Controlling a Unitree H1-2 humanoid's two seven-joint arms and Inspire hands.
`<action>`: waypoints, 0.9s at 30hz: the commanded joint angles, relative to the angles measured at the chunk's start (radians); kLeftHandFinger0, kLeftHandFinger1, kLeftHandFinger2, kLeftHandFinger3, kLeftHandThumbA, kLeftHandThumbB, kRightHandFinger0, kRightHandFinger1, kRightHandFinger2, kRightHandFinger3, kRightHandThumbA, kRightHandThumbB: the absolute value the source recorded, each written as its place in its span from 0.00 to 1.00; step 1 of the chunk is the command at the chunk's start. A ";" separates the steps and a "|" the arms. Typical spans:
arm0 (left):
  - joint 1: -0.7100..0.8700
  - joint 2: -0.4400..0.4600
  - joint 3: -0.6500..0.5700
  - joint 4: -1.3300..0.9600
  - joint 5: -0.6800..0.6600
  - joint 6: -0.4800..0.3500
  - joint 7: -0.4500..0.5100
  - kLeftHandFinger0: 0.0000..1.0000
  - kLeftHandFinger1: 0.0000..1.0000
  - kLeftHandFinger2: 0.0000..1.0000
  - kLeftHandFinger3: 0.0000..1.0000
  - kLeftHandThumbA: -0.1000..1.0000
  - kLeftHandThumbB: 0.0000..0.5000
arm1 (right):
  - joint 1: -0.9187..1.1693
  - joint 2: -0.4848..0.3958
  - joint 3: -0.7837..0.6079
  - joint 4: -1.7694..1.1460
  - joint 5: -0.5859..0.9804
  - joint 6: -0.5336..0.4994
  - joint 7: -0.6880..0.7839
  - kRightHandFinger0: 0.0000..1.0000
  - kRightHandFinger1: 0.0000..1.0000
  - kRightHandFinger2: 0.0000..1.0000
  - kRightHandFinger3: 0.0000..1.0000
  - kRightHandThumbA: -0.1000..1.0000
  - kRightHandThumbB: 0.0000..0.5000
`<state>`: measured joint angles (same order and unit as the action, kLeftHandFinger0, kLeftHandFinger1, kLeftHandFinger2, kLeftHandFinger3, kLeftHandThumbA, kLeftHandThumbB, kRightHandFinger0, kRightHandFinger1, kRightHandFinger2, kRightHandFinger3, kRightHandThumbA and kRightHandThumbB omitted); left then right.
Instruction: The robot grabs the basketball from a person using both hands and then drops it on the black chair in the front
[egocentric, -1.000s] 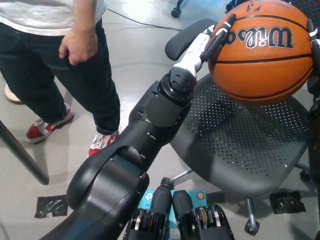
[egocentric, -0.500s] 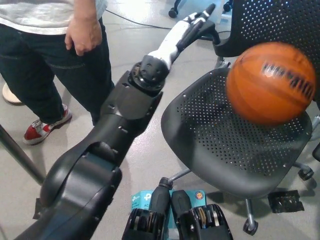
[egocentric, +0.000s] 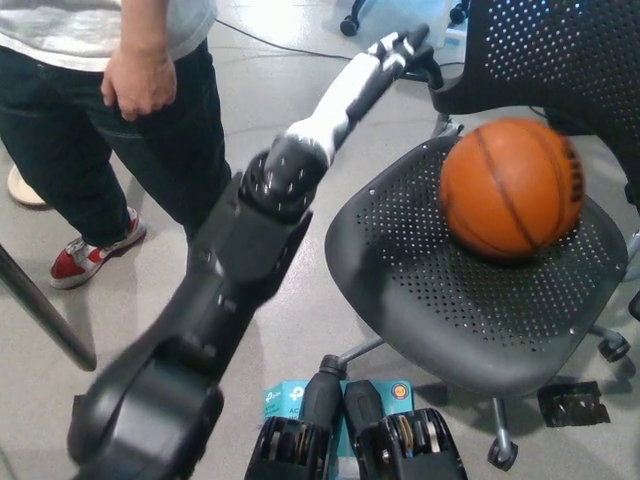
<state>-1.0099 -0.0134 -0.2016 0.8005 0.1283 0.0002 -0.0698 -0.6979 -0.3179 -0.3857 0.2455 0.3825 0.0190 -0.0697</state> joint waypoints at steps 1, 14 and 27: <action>0.083 0.025 -0.026 -0.224 0.032 0.050 -0.043 1.00 1.00 1.00 1.00 1.00 0.46 | 0.046 0.019 0.036 -0.160 -0.019 0.013 0.013 1.00 1.00 1.00 1.00 1.00 0.32; 0.562 0.098 0.054 -0.825 -0.140 0.005 -0.111 1.00 1.00 1.00 1.00 1.00 0.33 | 0.431 0.194 0.224 -0.311 -0.163 -0.187 0.070 1.00 1.00 1.00 1.00 1.00 0.29; 0.932 0.166 0.222 -0.711 -0.147 -0.237 -0.028 1.00 1.00 1.00 1.00 1.00 0.18 | 0.566 0.220 0.320 0.015 -0.217 -0.375 0.099 1.00 1.00 1.00 1.00 1.00 0.34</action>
<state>-0.0892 0.1433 -0.0207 0.0541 0.0268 -0.0901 -0.1166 -0.1160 -0.0950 -0.0780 0.1986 0.2239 -0.1892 -0.0075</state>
